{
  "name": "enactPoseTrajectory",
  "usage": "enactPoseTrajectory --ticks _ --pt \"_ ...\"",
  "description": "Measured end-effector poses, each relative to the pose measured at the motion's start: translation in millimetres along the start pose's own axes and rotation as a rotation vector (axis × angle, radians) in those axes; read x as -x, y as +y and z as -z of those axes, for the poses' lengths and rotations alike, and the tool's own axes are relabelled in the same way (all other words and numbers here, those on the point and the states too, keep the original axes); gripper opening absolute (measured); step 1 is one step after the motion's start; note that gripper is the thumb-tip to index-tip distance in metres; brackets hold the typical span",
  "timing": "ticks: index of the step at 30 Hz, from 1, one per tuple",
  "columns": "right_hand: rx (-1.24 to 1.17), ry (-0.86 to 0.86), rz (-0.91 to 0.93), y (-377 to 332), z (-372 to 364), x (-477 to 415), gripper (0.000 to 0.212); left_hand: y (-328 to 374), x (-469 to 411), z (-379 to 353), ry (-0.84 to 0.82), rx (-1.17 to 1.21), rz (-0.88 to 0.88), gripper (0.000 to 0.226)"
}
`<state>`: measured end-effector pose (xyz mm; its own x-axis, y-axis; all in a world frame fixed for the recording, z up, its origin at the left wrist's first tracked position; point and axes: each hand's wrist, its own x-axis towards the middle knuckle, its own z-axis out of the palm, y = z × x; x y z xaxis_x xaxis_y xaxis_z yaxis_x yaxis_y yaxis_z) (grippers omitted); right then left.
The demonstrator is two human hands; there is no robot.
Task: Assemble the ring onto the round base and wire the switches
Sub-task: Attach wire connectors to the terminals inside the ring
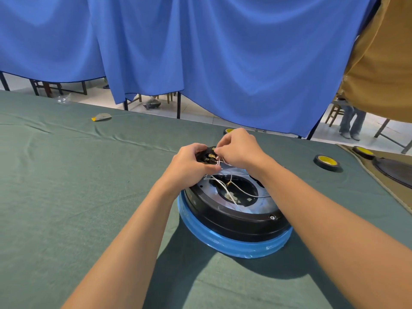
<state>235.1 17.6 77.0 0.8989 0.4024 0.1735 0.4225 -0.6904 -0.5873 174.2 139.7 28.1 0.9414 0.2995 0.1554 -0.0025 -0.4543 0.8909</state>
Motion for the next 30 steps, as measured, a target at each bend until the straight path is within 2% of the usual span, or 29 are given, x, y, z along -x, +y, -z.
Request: enactPoseTrajectory --ticks 3,9,15,22,30 --pt "-0.025 -0.022 -0.033 9.8 -1.4 1.5 0.012 1.6 -0.7 -1.0 -0.002 -0.047 -0.003 0.071" --pt "-0.042 -0.004 -0.033 18.9 -8.7 5.0 0.012 -2.5 -1.3 -2.1 0.013 0.014 0.014 0.054" --pt "-0.04 0.038 -0.038 19.9 -13.2 2.4 0.012 -1.2 -3.9 -3.8 0.017 -0.002 0.025 0.065" --pt "-0.042 0.037 -0.039 17.8 -15.7 1.0 0.014 -1.4 -3.3 -2.4 -0.009 0.026 0.011 0.041" --pt "-0.057 0.048 -0.032 18.9 -15.3 2.2 0.011 0.3 -0.9 -0.9 -0.026 0.004 0.029 0.035"
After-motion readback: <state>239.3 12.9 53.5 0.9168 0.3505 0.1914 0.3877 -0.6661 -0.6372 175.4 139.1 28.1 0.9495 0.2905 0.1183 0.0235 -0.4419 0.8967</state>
